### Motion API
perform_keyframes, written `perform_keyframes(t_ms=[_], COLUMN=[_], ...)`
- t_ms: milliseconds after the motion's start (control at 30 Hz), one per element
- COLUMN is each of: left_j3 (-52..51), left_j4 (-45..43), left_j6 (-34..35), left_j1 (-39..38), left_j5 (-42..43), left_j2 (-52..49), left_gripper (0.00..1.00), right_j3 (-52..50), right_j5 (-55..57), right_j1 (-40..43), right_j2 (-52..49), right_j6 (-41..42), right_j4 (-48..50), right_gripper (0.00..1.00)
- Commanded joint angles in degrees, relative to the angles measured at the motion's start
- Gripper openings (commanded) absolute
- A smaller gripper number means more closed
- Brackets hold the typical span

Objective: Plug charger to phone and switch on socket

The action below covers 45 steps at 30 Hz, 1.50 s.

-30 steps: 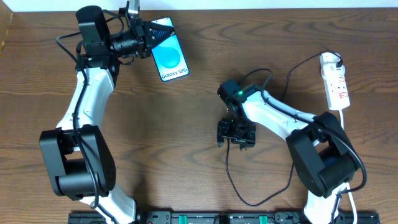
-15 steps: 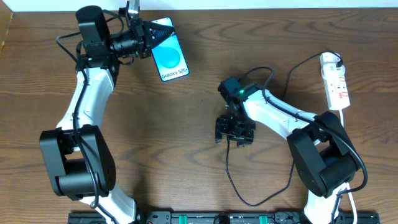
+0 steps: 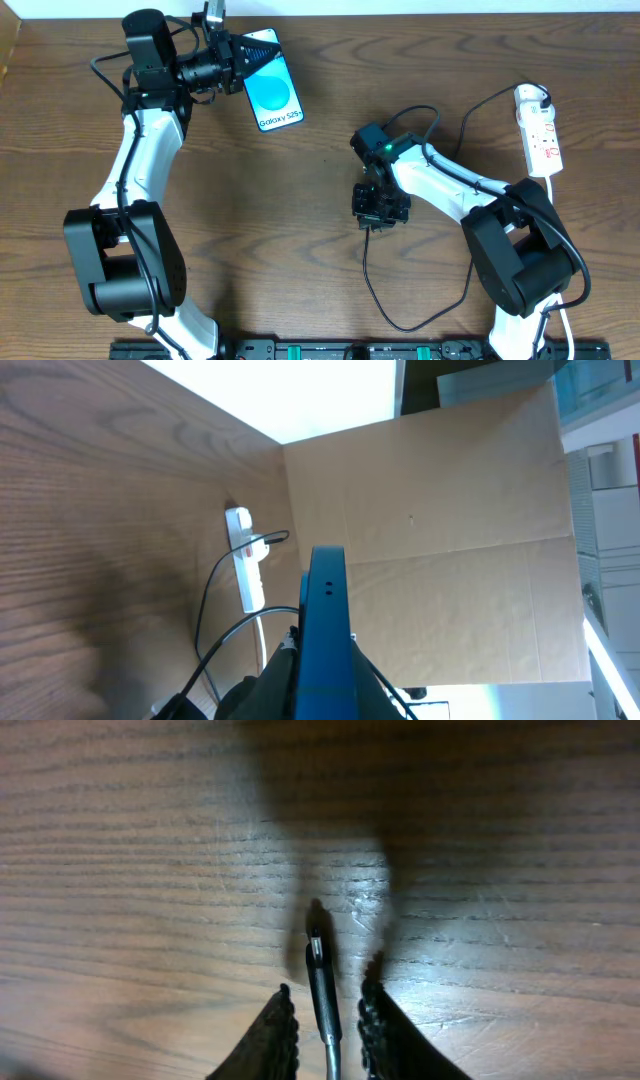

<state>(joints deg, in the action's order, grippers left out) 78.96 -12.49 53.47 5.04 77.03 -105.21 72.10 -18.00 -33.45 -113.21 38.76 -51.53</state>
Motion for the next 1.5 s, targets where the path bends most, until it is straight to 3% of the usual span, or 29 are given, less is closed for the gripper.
perform_keyframes(t_ms=[0, 167, 333, 567, 667, 800, 1000, 1133, 1300, 1467], left_j3=[0.0, 0.0, 0.0, 0.0, 0.0, 0.0, 0.0, 0.0, 0.0, 0.0], left_j4=[-0.5, -0.5, -0.5, -0.5, -0.5, -0.8, -5.6, -15.0, -30.8, -35.1], left_j6=[-1.2, -1.4, -1.4, -1.4, -1.4, -1.4, -0.6, 7.8, 17.7, 21.9], left_j1=[0.0, 0.0, 0.0, 0.0, 0.0, 0.0, 0.0, 0.1, 0.0, 0.0], left_j5=[2.1, 2.1, 2.1, 2.1, 2.1, 2.1, 2.0, 2.0, -0.6, -3.4], left_j2=[0.9, 0.9, 0.9, 0.9, 0.9, 0.9, 0.9, 0.9, 0.9, 0.9], left_gripper=[0.08, 0.07, 0.07, 0.07, 0.07, 0.07, 0.07, 0.07, 0.07, 0.07], right_j3=[0.2, 0.2, 0.2, 0.5, 1.4, 2.6, 2.6, 2.6, 2.6, 2.6], right_j5=[0.9, 1.0, 1.0, 0.1, -3.0, -16.7, -41.4, -53.9, -64.5, -68.1], right_j1=[0.0, -0.1, -0.4, 0.0, 1.5, 5.4, 11.8, 14.9, 15.8, 15.2], right_j2=[-0.4, -0.4, -0.4, -0.4, -0.4, -0.4, -0.4, -0.4, -0.4, -0.4], right_j6=[-0.1, -0.1, -0.1, -0.9, -2.7, -10.5, -18.2, -17.6, -10.4, 2.3], right_j4=[0.1, 0.1, 0.3, 1.0, 1.7, 7.1, 22.9, 35.7, 54.4, 74.7], right_gripper=[0.18, 0.15, 0.04, 0.01, 0.01, 0.01, 0.01, 0.01, 0.01, 0.01])
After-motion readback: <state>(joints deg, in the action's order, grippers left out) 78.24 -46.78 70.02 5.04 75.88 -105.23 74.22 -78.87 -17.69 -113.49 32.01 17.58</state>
